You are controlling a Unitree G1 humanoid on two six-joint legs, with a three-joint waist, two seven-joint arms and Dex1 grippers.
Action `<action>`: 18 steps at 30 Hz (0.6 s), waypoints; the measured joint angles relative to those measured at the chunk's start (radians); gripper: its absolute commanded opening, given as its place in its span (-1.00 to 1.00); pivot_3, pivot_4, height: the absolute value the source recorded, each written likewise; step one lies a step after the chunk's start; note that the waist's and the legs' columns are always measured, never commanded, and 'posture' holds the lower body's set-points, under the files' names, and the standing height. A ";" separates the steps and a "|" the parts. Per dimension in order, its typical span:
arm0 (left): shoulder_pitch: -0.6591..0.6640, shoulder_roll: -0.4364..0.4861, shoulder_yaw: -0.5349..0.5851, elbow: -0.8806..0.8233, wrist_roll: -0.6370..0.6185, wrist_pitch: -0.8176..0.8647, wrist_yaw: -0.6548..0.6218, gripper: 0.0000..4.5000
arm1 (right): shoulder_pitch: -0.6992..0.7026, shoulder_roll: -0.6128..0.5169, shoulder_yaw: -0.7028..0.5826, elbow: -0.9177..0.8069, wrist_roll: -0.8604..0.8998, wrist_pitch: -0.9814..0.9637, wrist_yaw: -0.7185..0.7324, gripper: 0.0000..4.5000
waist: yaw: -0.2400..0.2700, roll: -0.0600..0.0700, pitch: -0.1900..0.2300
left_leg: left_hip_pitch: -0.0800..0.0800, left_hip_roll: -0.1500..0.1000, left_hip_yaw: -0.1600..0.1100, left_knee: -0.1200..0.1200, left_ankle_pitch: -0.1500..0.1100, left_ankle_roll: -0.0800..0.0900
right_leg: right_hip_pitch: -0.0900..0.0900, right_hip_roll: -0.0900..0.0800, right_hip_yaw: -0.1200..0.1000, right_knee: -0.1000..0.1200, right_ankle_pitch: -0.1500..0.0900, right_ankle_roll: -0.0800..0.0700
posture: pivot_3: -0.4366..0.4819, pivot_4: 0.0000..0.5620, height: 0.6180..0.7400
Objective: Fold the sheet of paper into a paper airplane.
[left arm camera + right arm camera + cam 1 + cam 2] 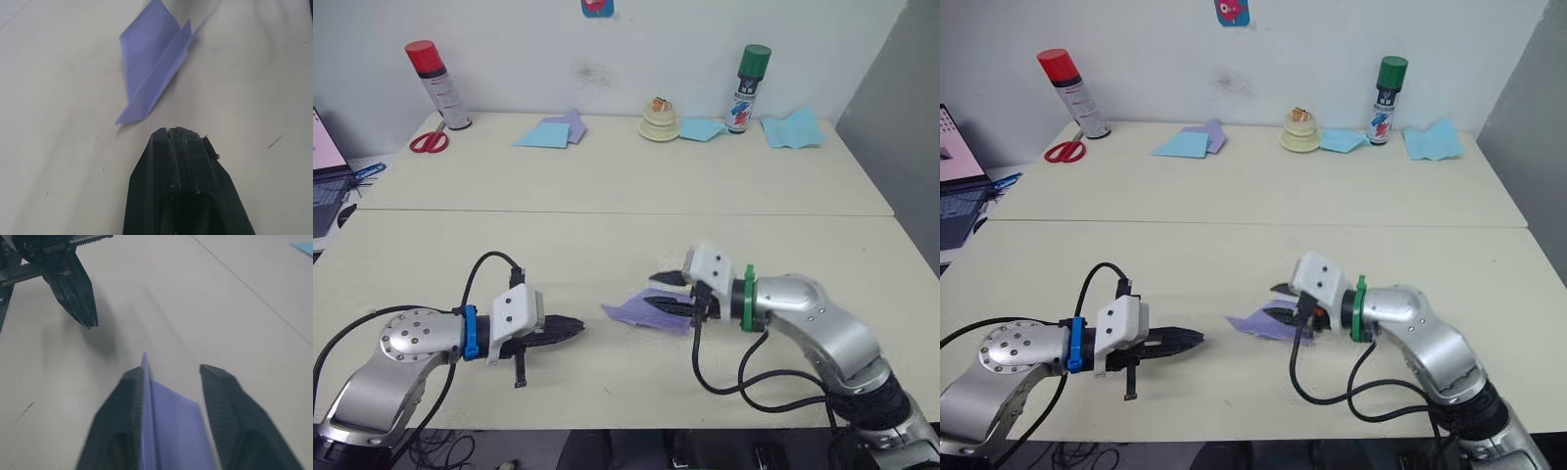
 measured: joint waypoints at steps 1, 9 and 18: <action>0.000 0.004 0.008 -0.011 -0.011 0.013 -0.001 -1.00 | -0.015 -0.001 0.000 0.012 0.007 0.005 0.008 0.09 | 0.000 0.000 0.000 | 0.000 0.000 0.000 0.000 0.000 0.000 | 0.000 0.001 0.000 0.000 0.000 0.000 | -0.05 -0.47 0.75; 0.001 0.015 0.022 -0.048 -0.030 0.063 0.010 -1.00 | -0.056 -0.012 0.118 0.131 -0.069 -0.107 0.062 0.09 | 0.000 0.000 0.000 | -0.003 0.000 0.001 0.000 0.000 0.000 | -0.002 0.001 0.001 -0.001 -0.001 -0.001 | -0.05 -0.47 0.75; 0.006 0.015 0.025 -0.070 -0.041 0.081 0.023 -1.00 | -0.012 0.012 0.180 0.182 -0.149 -0.192 0.053 0.09 | 0.000 0.000 0.000 | -0.002 0.000 0.001 0.000 0.000 0.000 | -0.002 0.001 0.002 0.000 -0.001 -0.001 | -0.05 -0.47 0.75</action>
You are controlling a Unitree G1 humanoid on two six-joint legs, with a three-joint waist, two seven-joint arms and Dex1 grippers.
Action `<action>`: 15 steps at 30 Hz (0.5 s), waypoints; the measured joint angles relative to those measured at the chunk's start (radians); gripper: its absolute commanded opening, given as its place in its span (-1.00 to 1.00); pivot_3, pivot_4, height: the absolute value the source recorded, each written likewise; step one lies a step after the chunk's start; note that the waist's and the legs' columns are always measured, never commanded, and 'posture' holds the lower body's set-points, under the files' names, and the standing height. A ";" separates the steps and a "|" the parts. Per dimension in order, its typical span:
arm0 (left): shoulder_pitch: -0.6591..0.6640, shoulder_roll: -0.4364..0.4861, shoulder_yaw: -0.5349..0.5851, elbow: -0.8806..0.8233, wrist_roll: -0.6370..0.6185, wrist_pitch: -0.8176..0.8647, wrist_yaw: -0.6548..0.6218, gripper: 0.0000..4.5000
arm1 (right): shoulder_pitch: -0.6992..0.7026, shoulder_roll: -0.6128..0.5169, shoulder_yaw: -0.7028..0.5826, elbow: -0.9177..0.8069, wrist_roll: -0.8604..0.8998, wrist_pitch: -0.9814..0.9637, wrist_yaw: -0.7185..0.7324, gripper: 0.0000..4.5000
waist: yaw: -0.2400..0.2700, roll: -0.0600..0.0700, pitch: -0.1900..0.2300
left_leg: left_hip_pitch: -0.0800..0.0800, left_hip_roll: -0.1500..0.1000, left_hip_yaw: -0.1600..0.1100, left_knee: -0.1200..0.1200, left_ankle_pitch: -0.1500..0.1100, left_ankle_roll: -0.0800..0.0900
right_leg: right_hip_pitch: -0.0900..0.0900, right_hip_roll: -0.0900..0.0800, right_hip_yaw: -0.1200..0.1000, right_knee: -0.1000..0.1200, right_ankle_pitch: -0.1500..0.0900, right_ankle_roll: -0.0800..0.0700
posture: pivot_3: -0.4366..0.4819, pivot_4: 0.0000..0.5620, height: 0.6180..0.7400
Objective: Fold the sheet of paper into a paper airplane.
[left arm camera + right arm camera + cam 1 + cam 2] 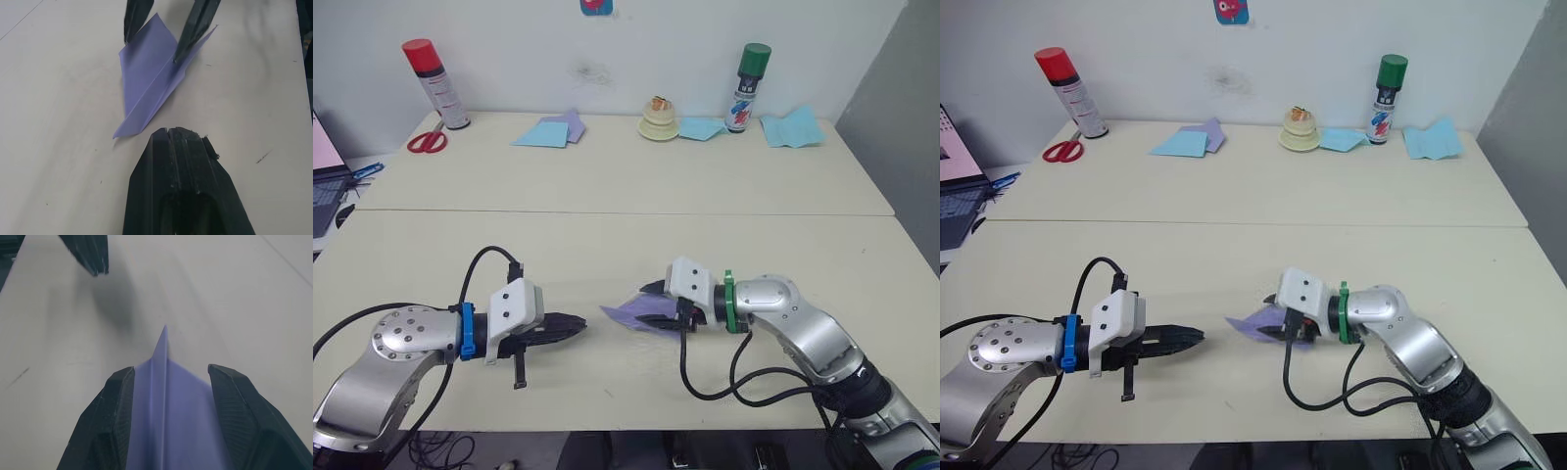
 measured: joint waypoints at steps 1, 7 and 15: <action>-0.001 0.000 0.000 -0.003 -0.001 0.002 0.001 -1.00 | 0.001 0.005 0.004 0.008 -0.009 -0.005 0.000 0.09 | 0.000 0.000 0.000 | 0.000 0.000 0.000 0.000 0.000 0.000 | 0.000 0.000 0.000 0.000 0.000 0.000 | -0.05 -0.47 0.75; -0.015 0.000 -0.002 -0.007 -0.002 0.018 0.008 -1.00 | 0.004 0.025 0.026 0.060 -0.056 -0.040 -0.001 0.09 | 0.000 0.000 0.000 | 0.000 0.000 0.000 0.000 0.000 0.000 | 0.000 0.000 0.000 0.000 0.000 0.000 | -0.05 -0.47 0.75; -0.019 -0.001 -0.003 -0.010 -0.006 0.023 0.018 -1.00 | 0.033 0.062 0.073 0.148 -0.136 -0.109 -0.016 -0.49 | 0.000 0.000 0.000 | 0.000 0.000 0.000 0.000 0.000 0.000 | 0.000 0.000 0.000 0.000 0.000 0.000 | -0.05 -0.47 0.75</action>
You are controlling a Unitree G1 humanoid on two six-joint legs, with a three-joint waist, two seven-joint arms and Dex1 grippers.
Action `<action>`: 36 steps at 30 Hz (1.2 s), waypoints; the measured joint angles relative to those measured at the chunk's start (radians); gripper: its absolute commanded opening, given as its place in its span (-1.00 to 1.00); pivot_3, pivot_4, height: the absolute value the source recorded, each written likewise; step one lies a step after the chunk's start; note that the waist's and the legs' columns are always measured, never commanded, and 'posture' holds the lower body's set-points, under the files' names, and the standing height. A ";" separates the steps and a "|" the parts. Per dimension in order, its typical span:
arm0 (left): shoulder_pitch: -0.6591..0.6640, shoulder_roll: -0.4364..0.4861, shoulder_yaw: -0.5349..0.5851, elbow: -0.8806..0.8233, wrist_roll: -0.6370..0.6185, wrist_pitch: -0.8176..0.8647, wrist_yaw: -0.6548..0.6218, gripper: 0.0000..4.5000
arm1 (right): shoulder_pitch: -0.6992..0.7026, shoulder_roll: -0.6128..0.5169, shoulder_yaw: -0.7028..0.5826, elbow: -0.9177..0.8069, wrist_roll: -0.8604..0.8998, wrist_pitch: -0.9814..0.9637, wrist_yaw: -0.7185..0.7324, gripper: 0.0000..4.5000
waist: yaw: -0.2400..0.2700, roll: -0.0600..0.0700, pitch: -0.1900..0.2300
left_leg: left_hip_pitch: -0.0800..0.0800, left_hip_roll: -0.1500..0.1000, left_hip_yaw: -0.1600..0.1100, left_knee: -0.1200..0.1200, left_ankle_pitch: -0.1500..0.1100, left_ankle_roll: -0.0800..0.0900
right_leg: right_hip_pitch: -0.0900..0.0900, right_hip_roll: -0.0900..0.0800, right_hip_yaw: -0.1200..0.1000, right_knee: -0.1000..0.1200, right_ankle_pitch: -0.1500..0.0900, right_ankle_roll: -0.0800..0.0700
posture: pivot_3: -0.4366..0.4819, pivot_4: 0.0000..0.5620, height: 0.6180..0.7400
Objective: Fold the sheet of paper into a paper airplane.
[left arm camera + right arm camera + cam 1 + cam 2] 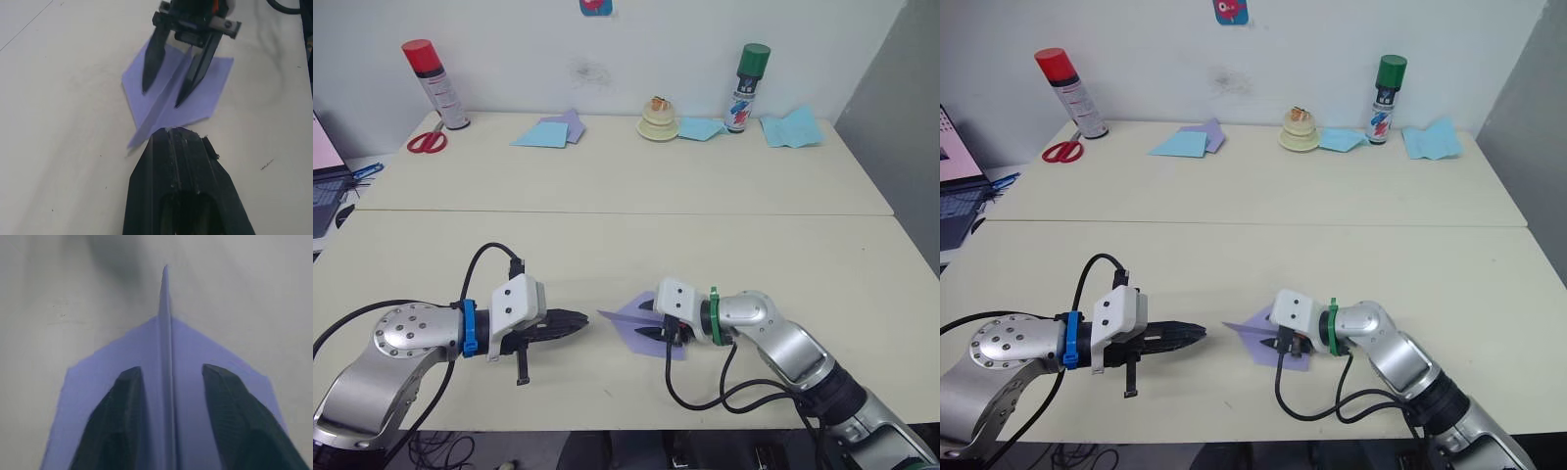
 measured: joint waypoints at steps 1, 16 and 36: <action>0.000 0.000 0.000 -0.001 -0.001 0.001 0.000 -1.00 | 0.000 0.001 0.000 0.003 -0.011 -0.005 -0.001 -0.67 | 0.000 0.000 0.000 | 0.000 0.000 0.000 0.000 0.000 0.000 | 0.000 0.000 0.000 0.000 0.000 0.000 | -0.05 -0.47 0.75; -0.109 -0.037 -0.020 -0.035 -0.096 0.135 0.049 -1.00 | 0.220 0.040 -0.266 -0.225 0.012 0.172 -0.212 -0.99 | 0.005 -0.001 0.000 | 0.000 -0.001 -0.001 0.001 0.000 0.000 | 0.001 0.000 0.000 0.000 0.000 0.001 | -0.05 -0.47 0.75; -0.434 -0.175 -0.198 -0.025 -0.119 0.333 0.196 -1.00 | 0.317 0.260 -0.646 -0.162 0.011 0.281 -0.682 -0.99 | -0.002 -0.001 -0.001 | 0.001 -0.001 0.000 0.001 0.000 -0.001 | 0.002 0.002 0.003 0.001 0.001 0.002 | -0.05 -0.47 0.75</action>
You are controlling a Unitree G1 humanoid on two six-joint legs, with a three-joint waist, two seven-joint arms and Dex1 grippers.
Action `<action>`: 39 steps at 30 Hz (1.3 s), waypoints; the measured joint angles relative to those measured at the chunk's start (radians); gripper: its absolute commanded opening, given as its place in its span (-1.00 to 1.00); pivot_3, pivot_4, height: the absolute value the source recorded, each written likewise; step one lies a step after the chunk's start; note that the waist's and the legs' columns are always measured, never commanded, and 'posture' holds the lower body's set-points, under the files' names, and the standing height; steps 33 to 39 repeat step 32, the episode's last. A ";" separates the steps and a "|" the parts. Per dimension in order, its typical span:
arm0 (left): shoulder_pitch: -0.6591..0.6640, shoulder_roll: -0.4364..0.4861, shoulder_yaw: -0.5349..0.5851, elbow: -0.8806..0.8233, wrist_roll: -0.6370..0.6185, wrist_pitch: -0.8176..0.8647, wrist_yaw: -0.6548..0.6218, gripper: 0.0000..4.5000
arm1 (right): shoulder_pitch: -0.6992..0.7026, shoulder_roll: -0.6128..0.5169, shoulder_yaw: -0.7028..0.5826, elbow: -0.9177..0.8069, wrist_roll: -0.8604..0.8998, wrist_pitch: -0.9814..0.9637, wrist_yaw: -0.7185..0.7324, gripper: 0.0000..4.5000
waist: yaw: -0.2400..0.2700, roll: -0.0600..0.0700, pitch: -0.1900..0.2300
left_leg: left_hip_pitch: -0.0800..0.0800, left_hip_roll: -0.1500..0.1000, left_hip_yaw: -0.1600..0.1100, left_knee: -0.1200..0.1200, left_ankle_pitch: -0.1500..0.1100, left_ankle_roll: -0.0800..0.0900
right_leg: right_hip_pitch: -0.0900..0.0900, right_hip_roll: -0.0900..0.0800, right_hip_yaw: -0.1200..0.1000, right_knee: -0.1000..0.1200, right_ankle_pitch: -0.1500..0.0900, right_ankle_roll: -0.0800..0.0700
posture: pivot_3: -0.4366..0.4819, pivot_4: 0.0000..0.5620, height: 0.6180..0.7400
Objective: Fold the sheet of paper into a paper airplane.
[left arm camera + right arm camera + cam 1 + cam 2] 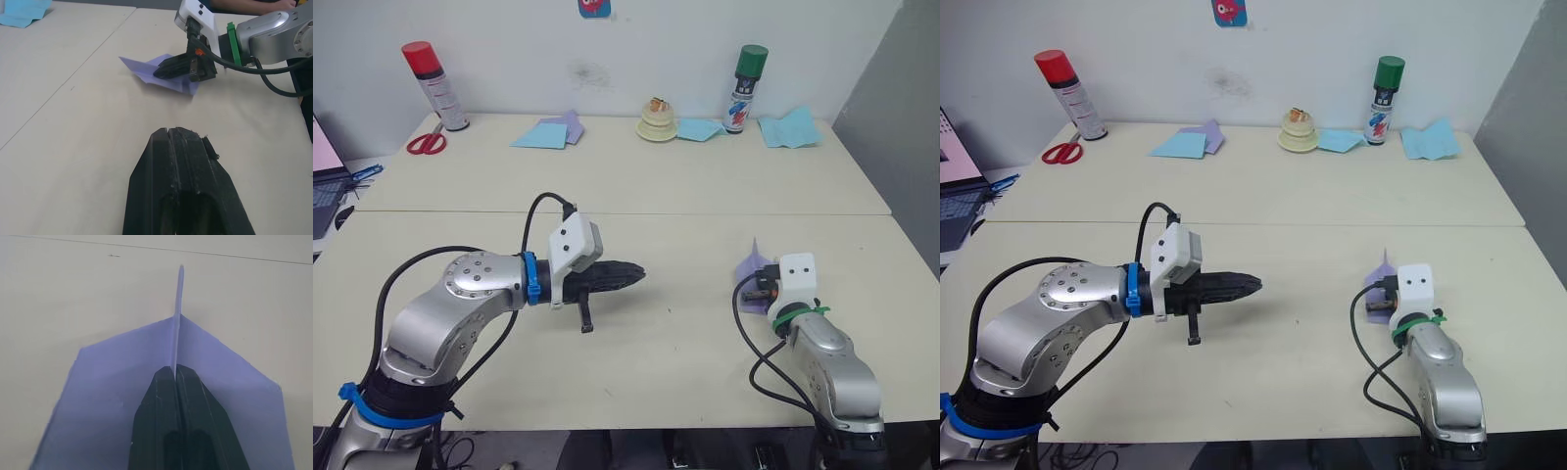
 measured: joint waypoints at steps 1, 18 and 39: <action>0.000 -0.001 0.000 0.000 0.003 0.000 0.002 -1.00 | -0.002 -0.002 0.000 0.006 0.000 -0.002 -0.001 -0.99 | 0.000 0.000 0.000 | 0.000 0.000 0.000 0.000 0.000 0.000 | 0.000 0.000 0.000 0.000 0.000 0.000 | -0.05 -0.47 0.75; 0.255 0.125 0.208 0.003 0.097 -0.085 0.042 0.20 | -0.069 -0.319 -0.126 -0.213 0.220 0.115 0.274 1.00 | 0.003 0.002 0.001 | 0.000 0.000 0.000 -0.001 0.000 0.000 | 0.000 0.000 0.000 -0.001 0.000 0.000 | -0.05 -0.47 0.75; 0.520 0.268 0.505 0.081 0.200 -0.187 -0.051 0.49 | 0.151 -0.826 -0.351 0.012 0.321 -0.258 0.907 1.00 | 0.003 0.001 0.002 | 0.005 0.000 0.001 -0.001 0.000 0.001 | 0.003 -0.001 0.000 -0.001 0.001 0.000 | -0.05 -0.47 0.75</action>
